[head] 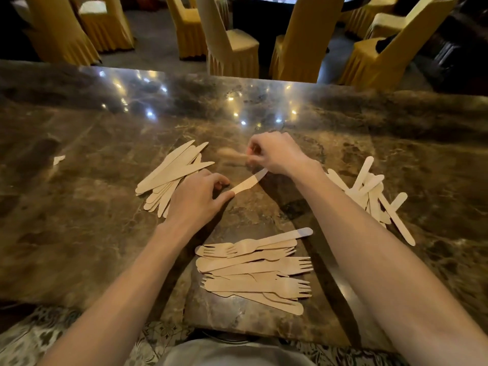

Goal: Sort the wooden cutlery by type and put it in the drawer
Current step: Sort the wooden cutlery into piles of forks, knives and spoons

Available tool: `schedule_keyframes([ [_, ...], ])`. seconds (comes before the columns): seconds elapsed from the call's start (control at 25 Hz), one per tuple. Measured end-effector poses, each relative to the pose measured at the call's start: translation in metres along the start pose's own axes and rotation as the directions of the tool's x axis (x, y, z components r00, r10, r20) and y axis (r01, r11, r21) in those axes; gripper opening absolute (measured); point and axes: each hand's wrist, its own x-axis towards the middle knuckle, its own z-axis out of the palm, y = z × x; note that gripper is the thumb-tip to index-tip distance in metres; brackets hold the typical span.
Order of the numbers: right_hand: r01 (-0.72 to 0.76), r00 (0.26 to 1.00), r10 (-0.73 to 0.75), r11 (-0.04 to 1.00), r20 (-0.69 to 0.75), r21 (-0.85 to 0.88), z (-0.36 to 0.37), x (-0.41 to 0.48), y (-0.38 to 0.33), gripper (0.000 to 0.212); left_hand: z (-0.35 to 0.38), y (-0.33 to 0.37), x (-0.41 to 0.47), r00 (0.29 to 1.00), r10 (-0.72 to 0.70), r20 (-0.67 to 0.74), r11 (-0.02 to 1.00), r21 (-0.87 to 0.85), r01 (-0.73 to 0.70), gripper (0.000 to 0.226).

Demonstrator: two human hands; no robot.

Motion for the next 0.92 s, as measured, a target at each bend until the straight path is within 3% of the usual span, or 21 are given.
schedule_keyframes([
  [0.08, -0.141, 0.96, 0.189, 0.964, -0.206, 0.225, -0.017, -0.023, 0.017, 0.013, 0.001, 0.003, 0.008, 1.0, 0.006, 0.005, 1.0, 0.002, -0.006, 0.034],
  [0.16, -0.248, 0.855, 0.383, 0.894, -0.349, 0.373, -0.035, -0.058, 0.041, 0.018, 0.002, 0.01, 0.016, 0.999, 0.026, 0.023, 0.999, 0.021, -0.026, 0.039],
  [0.24, -0.362, 0.749, 0.541, 0.818, -0.384, 0.446, -0.046, -0.097, 0.063, 0.018, 0.004, 0.017, 0.022, 0.996, 0.05, 0.071, 0.998, 0.042, -0.053, 0.042],
  [0.36, -0.518, 0.62, 0.717, 0.679, -0.319, 0.52, -0.043, -0.148, 0.081, 0.015, 0.002, 0.024, 0.024, 0.994, 0.066, 0.087, 0.99, 0.119, -0.077, 0.037],
  [0.48, -0.58, 0.585, 0.746, 0.659, -0.317, 0.479, -0.029, -0.171, 0.083, 0.016, 0.001, 0.031, 0.025, 0.994, 0.065, 0.092, 0.97, 0.228, -0.084, 0.031],
  [0.6, -0.608, 0.561, 0.724, 0.689, -0.402, 0.393, -0.018, -0.175, 0.082, 0.022, 0.0, 0.036, 0.035, 0.977, -0.018, 0.214, 0.974, 0.225, -0.031, 0.028],
  [0.76, -0.591, 0.584, 0.691, 0.722, -0.427, 0.359, -0.011, -0.174, 0.08, 0.023, -0.002, 0.033, 0.041, 0.94, -0.082, 0.332, 0.995, 0.083, 0.057, 0.024],
  [0.92, -0.532, 0.552, 0.668, 0.743, -0.499, 0.406, -0.01, -0.175, 0.077, 0.021, -0.009, 0.026, 0.036, 0.955, -0.066, 0.289, 0.985, -0.132, 0.108, 0.02],
])
